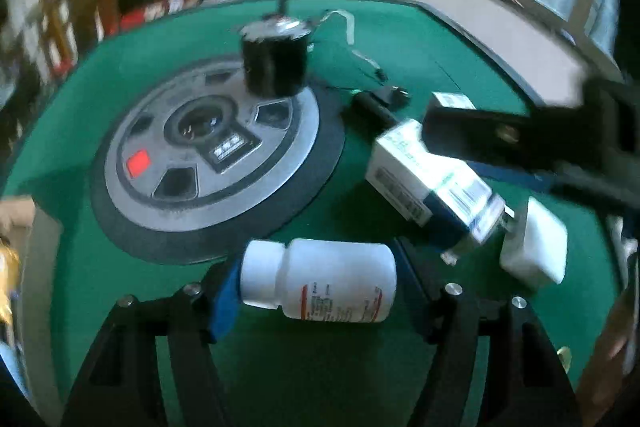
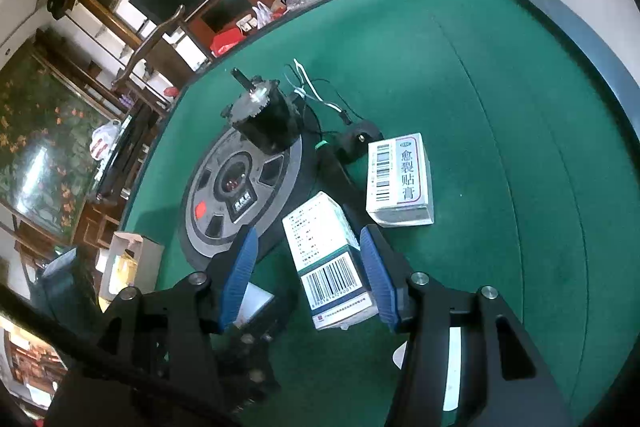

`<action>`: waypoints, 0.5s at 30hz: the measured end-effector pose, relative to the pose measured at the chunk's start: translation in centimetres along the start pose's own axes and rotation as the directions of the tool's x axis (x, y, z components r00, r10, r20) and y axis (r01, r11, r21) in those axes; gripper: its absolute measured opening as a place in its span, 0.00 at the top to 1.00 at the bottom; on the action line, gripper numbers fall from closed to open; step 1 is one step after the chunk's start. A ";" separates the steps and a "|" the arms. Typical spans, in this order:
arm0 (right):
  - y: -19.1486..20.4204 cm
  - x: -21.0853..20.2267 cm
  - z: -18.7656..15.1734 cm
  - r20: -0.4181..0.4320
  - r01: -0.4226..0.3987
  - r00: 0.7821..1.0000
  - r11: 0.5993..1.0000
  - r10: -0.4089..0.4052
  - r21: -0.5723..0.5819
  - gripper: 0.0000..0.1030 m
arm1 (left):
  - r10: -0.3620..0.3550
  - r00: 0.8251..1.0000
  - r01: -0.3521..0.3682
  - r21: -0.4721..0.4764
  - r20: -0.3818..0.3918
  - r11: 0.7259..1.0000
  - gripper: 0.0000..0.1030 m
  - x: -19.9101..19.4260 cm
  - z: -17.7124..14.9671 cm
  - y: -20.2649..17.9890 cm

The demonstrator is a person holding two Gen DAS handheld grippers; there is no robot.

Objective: Organize objects
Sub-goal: 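Grasp the white pill bottle with the left tool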

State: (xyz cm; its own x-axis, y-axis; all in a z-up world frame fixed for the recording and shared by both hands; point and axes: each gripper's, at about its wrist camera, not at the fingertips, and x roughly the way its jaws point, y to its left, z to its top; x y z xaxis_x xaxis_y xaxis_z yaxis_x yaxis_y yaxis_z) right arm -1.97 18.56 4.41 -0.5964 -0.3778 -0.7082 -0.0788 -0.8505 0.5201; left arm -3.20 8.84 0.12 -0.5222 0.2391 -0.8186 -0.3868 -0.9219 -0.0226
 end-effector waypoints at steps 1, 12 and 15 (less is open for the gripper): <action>0.0 0.2 0.0 -0.008 0.004 1.000 1.000 -0.004 0.002 0.50 | 0.010 1.000 -0.010 0.043 0.011 0.999 0.48 -0.2 -0.4 -0.3; 1.1 1.5 -1.2 -0.025 0.103 0.994 0.991 -0.106 -0.091 0.50 | -0.054 0.999 0.054 -0.003 0.000 0.999 0.48 -2.8 -2.8 2.5; 1.7 1.9 -1.6 -0.024 0.137 0.990 0.982 -0.141 -0.129 0.50 | -0.067 0.998 0.067 -0.032 0.001 0.997 0.48 -4.1 -3.5 3.5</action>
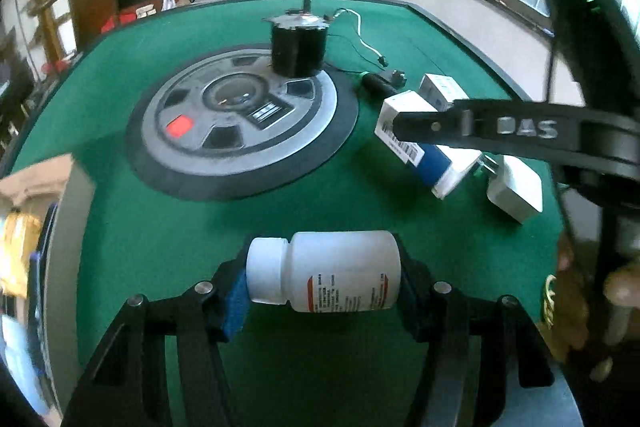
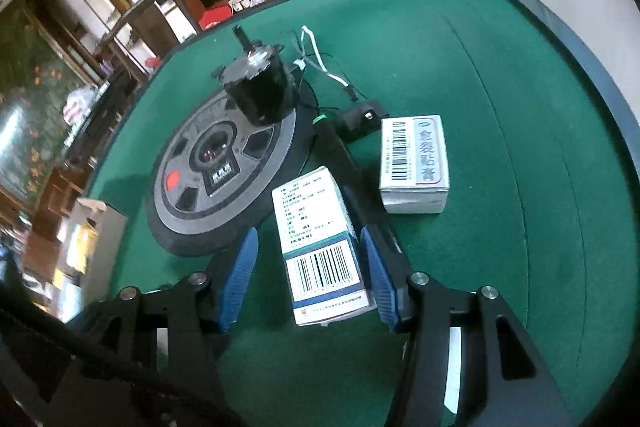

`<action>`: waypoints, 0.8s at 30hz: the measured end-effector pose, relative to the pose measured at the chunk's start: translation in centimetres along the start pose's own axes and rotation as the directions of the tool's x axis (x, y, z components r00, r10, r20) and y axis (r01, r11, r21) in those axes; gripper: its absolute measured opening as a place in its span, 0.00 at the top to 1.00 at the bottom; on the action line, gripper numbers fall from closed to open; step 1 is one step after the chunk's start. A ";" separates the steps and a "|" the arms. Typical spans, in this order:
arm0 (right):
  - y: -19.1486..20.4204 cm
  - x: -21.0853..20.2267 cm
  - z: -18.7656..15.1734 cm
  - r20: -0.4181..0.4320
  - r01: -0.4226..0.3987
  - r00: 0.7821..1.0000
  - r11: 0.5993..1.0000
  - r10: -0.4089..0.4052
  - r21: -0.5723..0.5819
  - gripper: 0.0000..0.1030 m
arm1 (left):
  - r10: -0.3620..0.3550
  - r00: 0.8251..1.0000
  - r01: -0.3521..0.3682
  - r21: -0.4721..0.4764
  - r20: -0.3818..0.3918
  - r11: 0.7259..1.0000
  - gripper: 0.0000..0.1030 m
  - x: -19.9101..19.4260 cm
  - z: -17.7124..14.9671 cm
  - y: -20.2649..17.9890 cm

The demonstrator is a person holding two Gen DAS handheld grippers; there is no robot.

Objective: Organize objects
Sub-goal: 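Grasp the white pill bottle with the left tool, then grasp the white barcoded medicine box with the right tool while the left tool holds the bottle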

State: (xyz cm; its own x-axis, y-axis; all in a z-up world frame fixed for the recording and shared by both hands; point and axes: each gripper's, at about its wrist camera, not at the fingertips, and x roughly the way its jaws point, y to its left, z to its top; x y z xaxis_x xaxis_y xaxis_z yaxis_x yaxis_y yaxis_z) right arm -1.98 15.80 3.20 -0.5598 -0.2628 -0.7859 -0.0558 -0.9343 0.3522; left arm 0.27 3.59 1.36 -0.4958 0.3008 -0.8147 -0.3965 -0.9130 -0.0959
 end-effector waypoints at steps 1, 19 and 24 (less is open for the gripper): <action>0.1 0.1 -0.1 -0.003 0.011 1.000 1.000 -0.011 -0.009 0.50 | -0.004 1.000 0.004 -0.005 0.002 1.000 0.48 -0.4 -0.3 0.2; 0.6 0.8 -0.6 0.010 0.099 0.995 0.994 -0.099 -0.046 0.50 | -0.056 0.998 0.054 -0.097 -0.015 0.994 0.47 -4.5 -5.0 2.9; 0.8 0.8 -0.8 0.008 0.119 0.993 0.991 -0.118 -0.056 0.52 | -0.050 0.999 0.052 -0.118 0.014 0.992 0.47 -6.6 -6.8 4.1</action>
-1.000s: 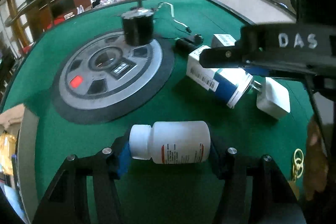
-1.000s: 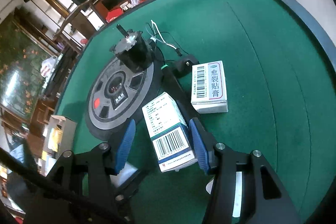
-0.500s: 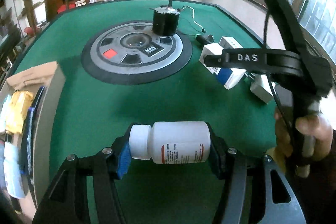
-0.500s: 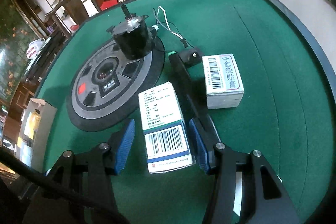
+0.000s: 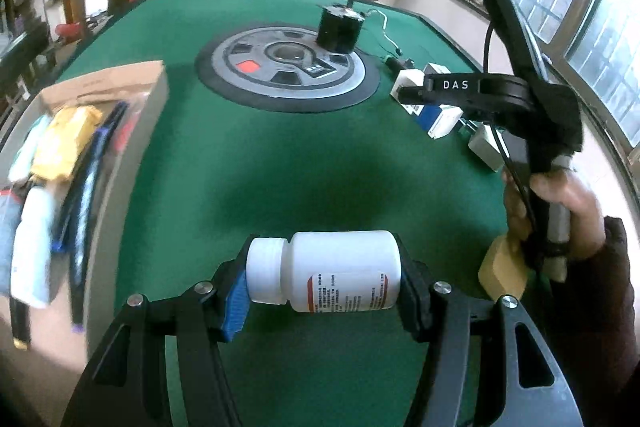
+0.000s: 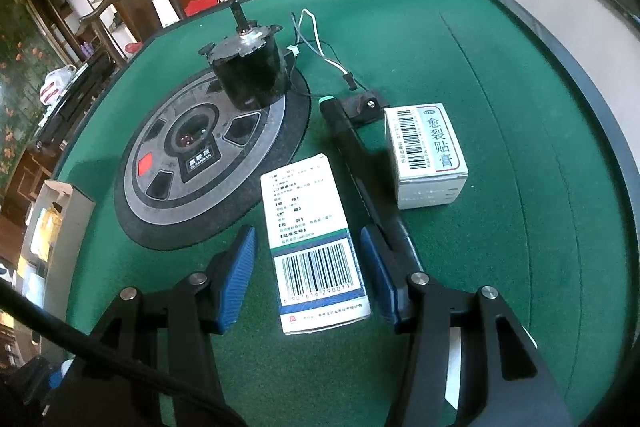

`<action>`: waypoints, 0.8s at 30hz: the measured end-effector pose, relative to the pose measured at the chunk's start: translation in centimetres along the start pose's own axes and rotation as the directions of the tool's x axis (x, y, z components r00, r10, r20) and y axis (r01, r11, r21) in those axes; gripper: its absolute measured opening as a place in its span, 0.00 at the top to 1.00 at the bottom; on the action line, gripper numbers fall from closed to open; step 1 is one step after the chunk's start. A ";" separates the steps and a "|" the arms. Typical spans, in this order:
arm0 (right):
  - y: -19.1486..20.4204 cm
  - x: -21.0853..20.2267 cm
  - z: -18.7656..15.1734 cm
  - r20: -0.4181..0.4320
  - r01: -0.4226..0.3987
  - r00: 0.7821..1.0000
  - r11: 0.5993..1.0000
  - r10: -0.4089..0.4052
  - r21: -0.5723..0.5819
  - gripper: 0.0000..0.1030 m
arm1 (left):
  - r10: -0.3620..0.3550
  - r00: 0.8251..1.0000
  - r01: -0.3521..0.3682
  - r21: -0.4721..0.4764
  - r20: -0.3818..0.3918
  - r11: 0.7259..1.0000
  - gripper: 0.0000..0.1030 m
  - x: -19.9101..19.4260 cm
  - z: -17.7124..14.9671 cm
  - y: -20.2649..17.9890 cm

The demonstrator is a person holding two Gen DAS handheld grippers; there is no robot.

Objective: Organize objects
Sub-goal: 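Grasp the white barcoded medicine box with the right tool while the left tool holds the bottle, then carry the bottle and medicine box into the cardboard box and open both tools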

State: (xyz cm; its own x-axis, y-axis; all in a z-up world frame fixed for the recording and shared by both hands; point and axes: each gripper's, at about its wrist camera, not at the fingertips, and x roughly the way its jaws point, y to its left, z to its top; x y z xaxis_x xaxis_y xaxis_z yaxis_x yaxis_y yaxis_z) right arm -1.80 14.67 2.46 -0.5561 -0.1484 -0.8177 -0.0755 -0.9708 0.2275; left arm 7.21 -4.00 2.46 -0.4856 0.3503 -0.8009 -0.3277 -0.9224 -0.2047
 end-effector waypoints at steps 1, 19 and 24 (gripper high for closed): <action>0.1 0.0 -0.1 0.000 0.006 1.000 1.000 -0.006 -0.001 0.60 | -0.005 1.000 0.005 -0.012 0.007 1.000 0.47 -0.6 -0.3 0.4; 4.3 -6.6 -1.7 0.050 -0.149 0.988 0.989 0.148 0.021 0.69 | 0.051 0.988 -0.012 -0.253 0.147 0.968 0.47 -10.9 -4.8 13.9; 9.2 -8.3 -3.3 0.019 -0.285 0.958 0.958 0.285 -0.017 0.69 | 0.134 0.980 -0.081 -0.324 0.144 0.943 0.47 -11.4 -5.8 18.0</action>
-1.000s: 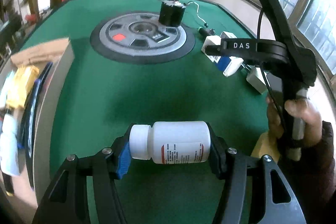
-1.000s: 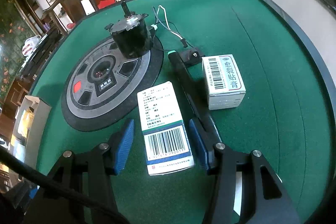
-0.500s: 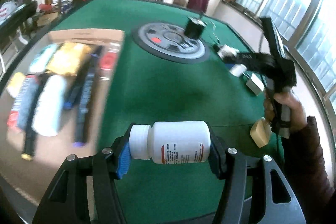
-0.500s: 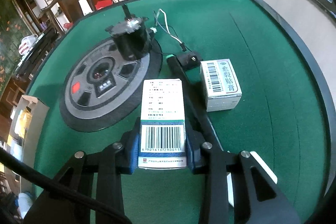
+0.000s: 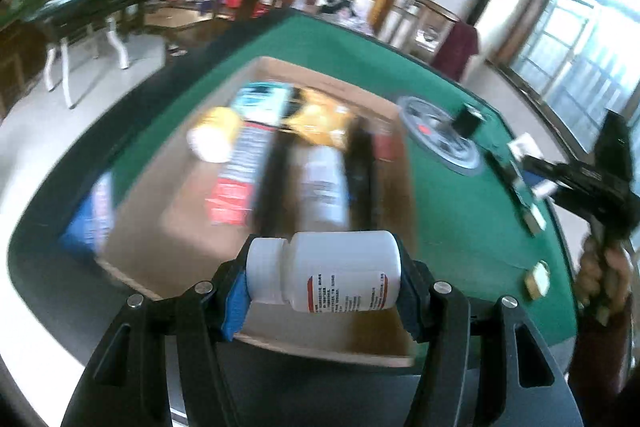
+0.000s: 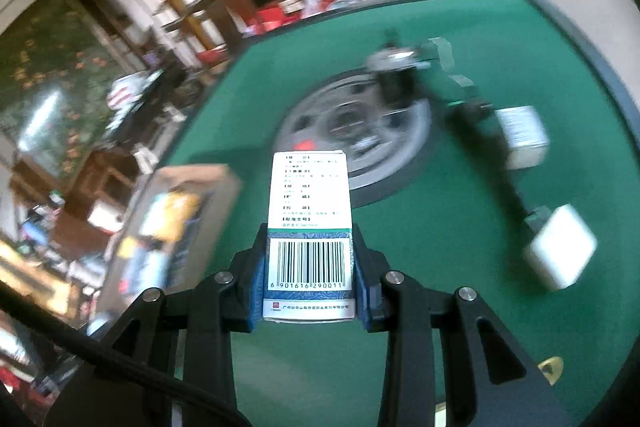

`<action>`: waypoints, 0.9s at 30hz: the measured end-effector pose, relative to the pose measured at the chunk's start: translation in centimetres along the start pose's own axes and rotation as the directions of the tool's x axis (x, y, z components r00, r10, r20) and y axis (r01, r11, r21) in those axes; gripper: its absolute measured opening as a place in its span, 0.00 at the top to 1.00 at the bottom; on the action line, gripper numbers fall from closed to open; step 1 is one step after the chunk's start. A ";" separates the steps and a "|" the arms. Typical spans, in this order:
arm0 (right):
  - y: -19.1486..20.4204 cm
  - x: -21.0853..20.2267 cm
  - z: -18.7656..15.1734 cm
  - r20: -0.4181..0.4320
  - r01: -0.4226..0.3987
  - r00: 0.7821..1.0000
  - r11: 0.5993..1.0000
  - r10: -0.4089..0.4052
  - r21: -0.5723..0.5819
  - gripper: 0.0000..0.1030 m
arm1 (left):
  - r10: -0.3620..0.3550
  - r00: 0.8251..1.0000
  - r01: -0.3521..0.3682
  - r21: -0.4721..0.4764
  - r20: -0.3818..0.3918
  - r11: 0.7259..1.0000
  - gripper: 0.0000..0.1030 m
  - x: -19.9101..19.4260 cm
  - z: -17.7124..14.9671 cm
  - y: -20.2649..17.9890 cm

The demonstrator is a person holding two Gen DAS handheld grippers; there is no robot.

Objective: Organize objects
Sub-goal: 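Carry the bottle and medicine box into the cardboard box and open both tools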

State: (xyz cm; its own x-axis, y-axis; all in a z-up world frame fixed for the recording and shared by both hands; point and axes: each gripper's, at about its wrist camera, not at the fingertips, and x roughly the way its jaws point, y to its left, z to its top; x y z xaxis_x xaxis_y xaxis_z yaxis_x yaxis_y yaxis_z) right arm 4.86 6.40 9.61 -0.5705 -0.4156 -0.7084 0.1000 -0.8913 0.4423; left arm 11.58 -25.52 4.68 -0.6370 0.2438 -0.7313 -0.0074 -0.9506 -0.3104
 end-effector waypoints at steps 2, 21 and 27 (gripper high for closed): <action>2.3 0.8 -0.9 -0.030 -0.061 0.998 0.998 0.061 -0.010 0.69 | 0.054 0.998 -0.054 -0.009 0.008 0.998 0.47 0.2 0.1 1.3; 18.1 11.0 -9.9 -0.327 -0.282 0.921 0.941 0.210 -0.190 0.69 | 0.225 0.974 -0.226 0.065 0.023 0.972 0.47 3.6 1.0 5.9; 20.2 12.3 -11.9 -0.323 -0.233 0.938 0.922 0.128 -0.311 0.69 | 0.219 0.975 -0.221 0.048 0.032 0.974 0.47 3.9 1.8 6.8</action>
State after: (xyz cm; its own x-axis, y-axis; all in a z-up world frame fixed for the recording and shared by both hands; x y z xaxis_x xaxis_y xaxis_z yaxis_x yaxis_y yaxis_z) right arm 9.59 -18.82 3.29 -0.2587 -0.5622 -0.7855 0.4781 -0.7811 0.4016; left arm 7.69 -31.36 0.80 -0.6473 0.0230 -0.7619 0.0962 -0.9891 -0.1116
